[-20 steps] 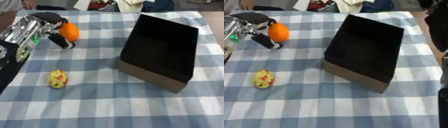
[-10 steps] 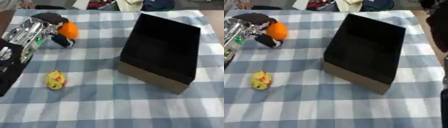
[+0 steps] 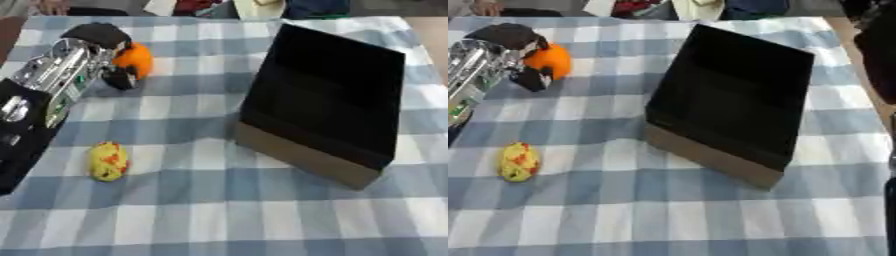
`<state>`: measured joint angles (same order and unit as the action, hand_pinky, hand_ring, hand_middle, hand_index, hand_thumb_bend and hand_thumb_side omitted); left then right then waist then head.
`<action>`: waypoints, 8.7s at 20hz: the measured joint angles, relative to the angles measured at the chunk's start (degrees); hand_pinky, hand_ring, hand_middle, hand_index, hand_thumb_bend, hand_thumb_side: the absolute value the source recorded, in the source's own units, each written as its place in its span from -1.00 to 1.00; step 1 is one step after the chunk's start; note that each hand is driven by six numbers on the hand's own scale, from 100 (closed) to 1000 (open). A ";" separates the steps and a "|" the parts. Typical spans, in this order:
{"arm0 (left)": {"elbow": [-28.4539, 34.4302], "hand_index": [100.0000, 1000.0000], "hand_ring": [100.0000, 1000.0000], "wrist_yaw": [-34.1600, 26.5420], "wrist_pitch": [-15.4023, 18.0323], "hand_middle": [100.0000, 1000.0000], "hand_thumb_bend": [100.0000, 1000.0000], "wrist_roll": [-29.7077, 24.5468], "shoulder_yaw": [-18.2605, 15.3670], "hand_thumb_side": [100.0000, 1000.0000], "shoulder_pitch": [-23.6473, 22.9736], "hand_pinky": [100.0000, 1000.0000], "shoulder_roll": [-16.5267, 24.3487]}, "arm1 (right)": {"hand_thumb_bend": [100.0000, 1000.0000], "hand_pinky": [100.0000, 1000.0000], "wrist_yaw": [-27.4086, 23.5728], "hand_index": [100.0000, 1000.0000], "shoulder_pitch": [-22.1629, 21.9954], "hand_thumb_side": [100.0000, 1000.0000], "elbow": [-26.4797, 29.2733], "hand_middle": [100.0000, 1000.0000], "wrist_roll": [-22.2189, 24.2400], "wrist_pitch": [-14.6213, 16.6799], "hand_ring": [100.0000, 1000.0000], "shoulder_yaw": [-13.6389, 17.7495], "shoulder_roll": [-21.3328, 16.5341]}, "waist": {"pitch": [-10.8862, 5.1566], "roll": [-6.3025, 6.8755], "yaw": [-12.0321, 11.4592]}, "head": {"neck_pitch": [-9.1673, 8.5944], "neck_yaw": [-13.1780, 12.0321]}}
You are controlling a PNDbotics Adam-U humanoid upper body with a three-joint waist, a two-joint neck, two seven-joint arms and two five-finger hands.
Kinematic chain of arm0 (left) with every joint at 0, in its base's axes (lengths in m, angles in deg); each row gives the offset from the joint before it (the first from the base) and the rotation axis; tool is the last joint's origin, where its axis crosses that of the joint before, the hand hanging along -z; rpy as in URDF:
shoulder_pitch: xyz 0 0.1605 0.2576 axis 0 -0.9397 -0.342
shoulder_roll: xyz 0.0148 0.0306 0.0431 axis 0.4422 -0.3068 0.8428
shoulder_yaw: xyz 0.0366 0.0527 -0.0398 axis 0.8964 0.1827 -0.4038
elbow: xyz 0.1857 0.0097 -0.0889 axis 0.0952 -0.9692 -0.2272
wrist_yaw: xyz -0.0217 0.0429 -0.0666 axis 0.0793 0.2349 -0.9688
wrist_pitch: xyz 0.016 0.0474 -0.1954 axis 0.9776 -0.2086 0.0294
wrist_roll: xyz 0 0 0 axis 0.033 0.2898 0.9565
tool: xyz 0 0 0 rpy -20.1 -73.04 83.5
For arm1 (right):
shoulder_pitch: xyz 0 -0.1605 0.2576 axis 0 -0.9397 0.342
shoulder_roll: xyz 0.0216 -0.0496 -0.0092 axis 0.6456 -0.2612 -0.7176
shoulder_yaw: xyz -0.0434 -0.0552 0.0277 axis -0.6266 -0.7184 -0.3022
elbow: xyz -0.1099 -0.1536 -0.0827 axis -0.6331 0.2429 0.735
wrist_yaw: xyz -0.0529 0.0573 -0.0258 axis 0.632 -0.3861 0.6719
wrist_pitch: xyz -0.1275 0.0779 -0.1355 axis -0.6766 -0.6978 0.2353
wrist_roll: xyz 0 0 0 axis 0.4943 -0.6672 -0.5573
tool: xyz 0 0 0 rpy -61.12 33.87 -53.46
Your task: Pick up objects on the table and place them in the box.
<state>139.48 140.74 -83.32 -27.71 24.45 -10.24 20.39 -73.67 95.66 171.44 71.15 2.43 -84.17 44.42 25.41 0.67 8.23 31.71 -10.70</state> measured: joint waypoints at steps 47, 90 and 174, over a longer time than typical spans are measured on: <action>27.03 0.19 -0.20 -8.91 2.99 -0.27 -1.00 1.03 6.92 -0.70 8.86 -0.72 -6.17 | -1.00 1.00 -1.01 0.72 -6.06 0.45 4.86 0.41 -0.52 -4.00 0.72 -0.39 4.18 | -6.35 1.39 0.62 | 4.52 1.00; 0.66 0.42 0.12 -15.28 16.15 0.02 -1.00 24.99 13.11 -0.38 9.08 -0.12 -18.29 | -1.00 1.00 -2.43 0.75 -3.97 0.48 6.70 0.41 2.25 -6.14 0.73 -1.83 5.60 | -2.02 3.82 6.79 | 2.90 -2.62; 33.90 0.96 0.69 -26.64 12.24 0.62 0.07 -0.25 0.31 0.36 -30.11 0.44 16.71 | -1.00 1.00 -2.75 0.74 -8.08 0.48 6.68 0.42 -0.74 -5.79 0.74 -0.35 5.48 | -7.49 -0.83 -3.02 | 6.95 -0.08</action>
<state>173.38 114.10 -71.08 -27.96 24.76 -40.35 37.10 -76.42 87.58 178.12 70.40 -3.36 -84.53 49.90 17.91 -0.16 5.22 38.66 -10.78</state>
